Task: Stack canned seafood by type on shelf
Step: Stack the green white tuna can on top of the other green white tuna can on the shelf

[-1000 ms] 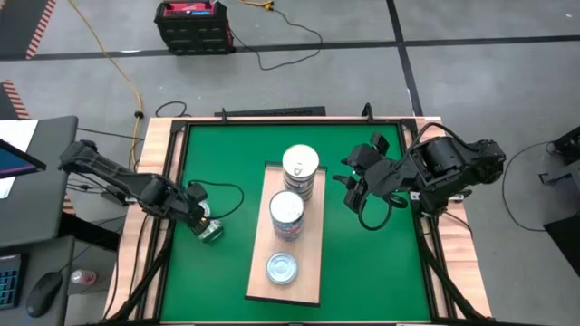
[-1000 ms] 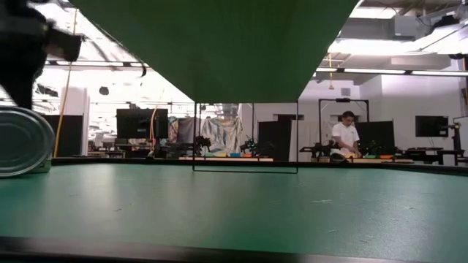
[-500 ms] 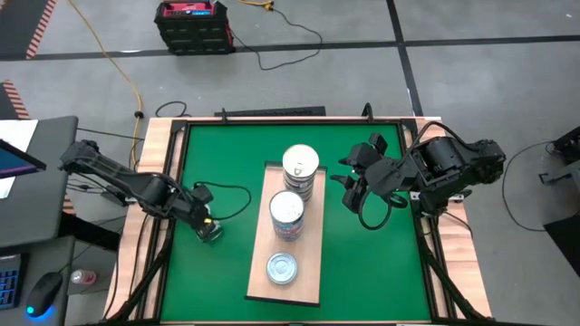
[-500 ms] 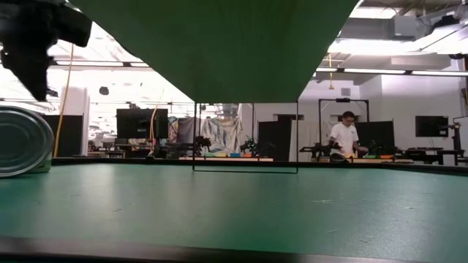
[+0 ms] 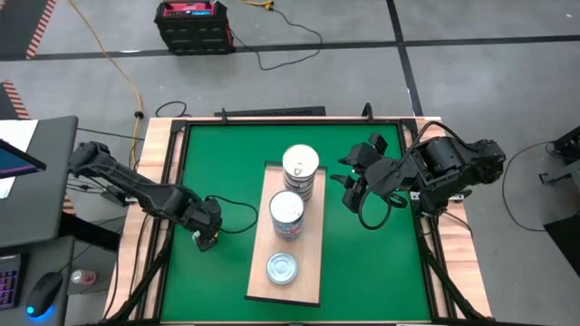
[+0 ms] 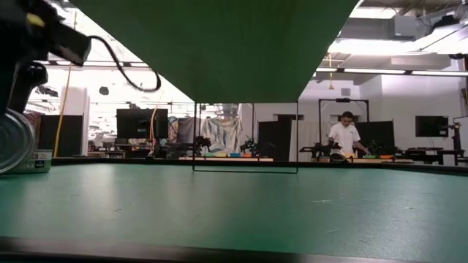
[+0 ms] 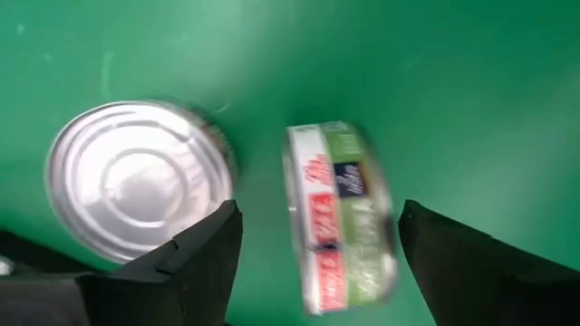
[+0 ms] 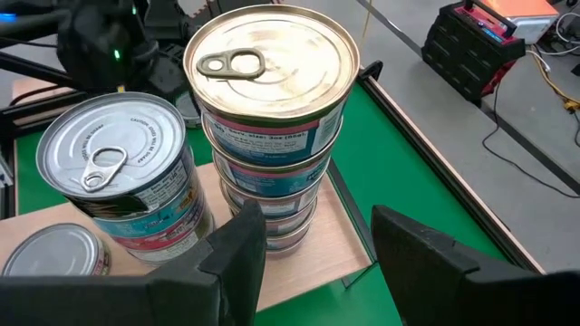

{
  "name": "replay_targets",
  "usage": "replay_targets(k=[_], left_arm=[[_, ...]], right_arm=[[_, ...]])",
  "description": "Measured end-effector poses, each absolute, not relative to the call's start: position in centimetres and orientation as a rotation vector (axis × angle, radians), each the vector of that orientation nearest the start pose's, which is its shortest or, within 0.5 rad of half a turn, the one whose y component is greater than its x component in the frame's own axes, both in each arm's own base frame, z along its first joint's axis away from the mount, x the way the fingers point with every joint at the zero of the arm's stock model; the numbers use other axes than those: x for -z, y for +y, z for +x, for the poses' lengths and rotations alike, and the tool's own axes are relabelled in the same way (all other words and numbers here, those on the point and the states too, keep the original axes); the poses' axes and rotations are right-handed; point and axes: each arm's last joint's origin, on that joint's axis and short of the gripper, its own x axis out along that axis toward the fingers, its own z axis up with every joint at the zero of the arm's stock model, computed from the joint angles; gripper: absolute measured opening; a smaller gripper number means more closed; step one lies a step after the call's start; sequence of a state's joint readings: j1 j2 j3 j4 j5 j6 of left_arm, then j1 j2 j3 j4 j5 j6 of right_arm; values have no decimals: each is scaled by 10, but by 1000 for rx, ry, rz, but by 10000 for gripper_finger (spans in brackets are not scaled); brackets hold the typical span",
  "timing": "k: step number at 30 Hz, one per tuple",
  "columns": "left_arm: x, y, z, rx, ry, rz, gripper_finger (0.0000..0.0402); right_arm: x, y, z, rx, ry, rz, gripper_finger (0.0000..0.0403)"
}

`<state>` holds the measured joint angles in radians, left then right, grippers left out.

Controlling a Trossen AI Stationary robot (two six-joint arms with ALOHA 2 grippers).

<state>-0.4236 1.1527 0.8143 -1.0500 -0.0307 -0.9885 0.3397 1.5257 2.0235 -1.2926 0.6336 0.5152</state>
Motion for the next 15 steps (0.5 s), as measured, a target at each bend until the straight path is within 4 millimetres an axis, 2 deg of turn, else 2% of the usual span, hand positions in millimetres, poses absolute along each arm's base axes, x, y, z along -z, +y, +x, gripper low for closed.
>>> replay_targets(k=[5, 8, 15], left_arm=[[-210, -79, 174, -344, 1477, -453, 266], [-204, -82, 177, -312, 1527, -439, 241], [-208, -81, 175, -271, 1520, -436, 128]], right_arm=[[-472, 70, 249, 446, 608, 117, 228], [-472, 70, 249, 446, 608, 117, 228], [-472, 70, 249, 446, 609, 117, 228]])
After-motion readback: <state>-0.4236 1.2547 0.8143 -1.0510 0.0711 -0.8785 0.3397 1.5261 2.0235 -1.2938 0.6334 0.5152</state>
